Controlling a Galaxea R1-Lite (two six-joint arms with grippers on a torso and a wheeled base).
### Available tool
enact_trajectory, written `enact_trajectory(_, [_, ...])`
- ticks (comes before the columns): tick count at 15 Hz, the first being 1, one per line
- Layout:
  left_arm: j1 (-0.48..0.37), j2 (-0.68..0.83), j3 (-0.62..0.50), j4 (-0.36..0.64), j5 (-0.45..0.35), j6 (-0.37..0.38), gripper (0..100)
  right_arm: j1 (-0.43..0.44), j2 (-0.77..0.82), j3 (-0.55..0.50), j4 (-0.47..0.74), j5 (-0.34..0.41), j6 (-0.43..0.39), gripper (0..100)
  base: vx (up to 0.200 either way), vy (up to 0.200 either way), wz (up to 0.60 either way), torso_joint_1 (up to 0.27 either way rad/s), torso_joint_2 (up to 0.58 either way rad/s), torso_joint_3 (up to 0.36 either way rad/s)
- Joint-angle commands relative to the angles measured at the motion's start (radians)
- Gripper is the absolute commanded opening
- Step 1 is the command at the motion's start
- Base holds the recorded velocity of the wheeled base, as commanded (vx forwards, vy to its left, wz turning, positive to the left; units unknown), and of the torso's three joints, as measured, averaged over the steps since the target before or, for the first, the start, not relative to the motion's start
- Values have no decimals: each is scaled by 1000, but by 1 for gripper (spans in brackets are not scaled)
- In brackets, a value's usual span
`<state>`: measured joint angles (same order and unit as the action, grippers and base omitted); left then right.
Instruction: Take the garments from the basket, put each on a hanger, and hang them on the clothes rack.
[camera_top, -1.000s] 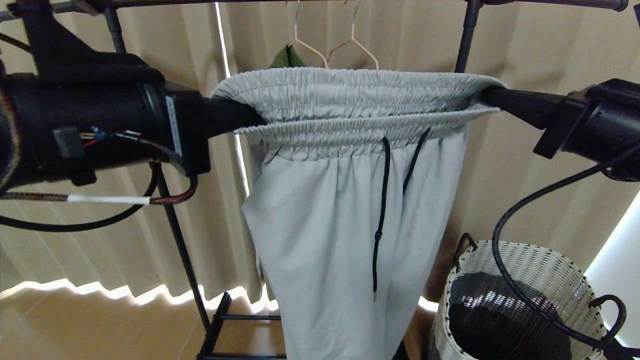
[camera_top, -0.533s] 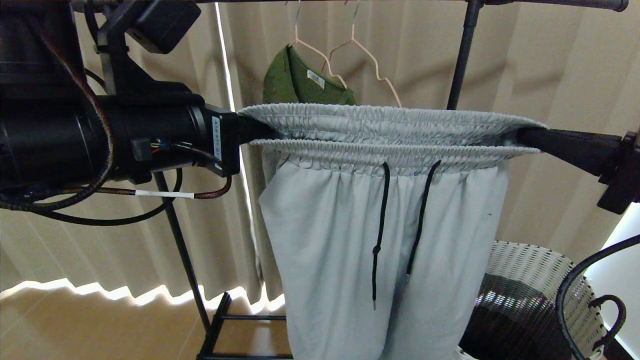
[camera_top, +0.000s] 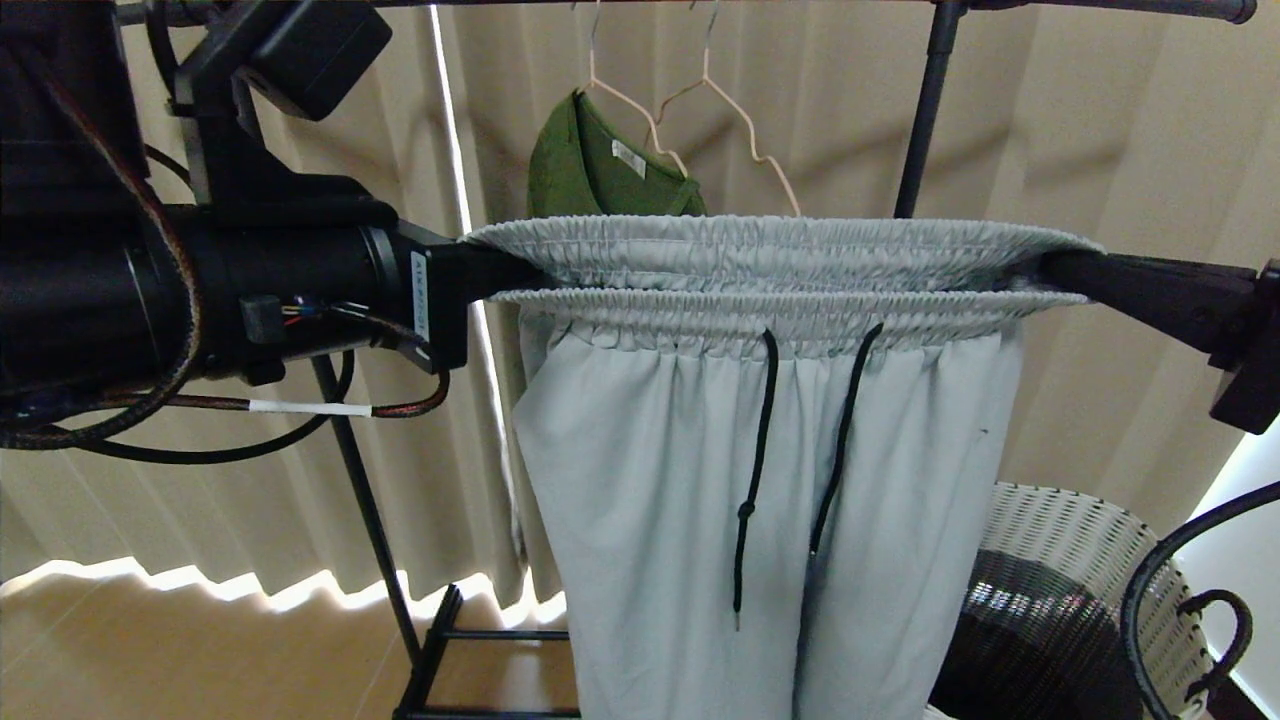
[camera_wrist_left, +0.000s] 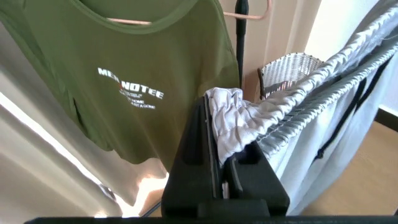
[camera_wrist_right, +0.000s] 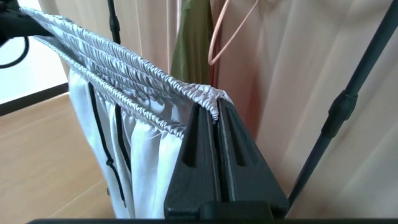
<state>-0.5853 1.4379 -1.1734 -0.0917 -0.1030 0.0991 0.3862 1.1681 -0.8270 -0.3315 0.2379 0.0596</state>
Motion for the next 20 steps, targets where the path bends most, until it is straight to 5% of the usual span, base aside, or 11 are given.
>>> enact_trajectory(1, [-1, -7, 1, 0, 0, 1, 0, 0, -2, -1, 0, 0, -1, 0, 0, 0, 0, 0, 0, 0])
enact_trajectory(8, [-1, -13, 5, 0, 0, 1, 0, 2, -4, 0, 11, 0, -3, 0, 0, 0, 0, 0, 0, 0])
enact_trajectory(9, [-1, -13, 5, 0, 0, 1, 0, 2, -2, 0, 12, 0, -3, 100, 0, 0, 0, 0, 0, 0])
enact_trajectory(12, [7, -10, 15, 1, 17, -1, 0, 5, -4, 35, 3, 4, -1, 100, 0, 0, 0, 0, 0, 0])
enact_trajectory(15, [7, -2, 66, 1, 137, -3, 0, 69, -22, 94, -1, 8, 5, 100, 0, 0, 0, 0, 0, 0])
enact_trajectory(20, [25, -2, 178, -2, 151, -6, 0, 102, -53, 111, 0, 23, 5, 100, 0, 0, 0, 0, 0, 0])
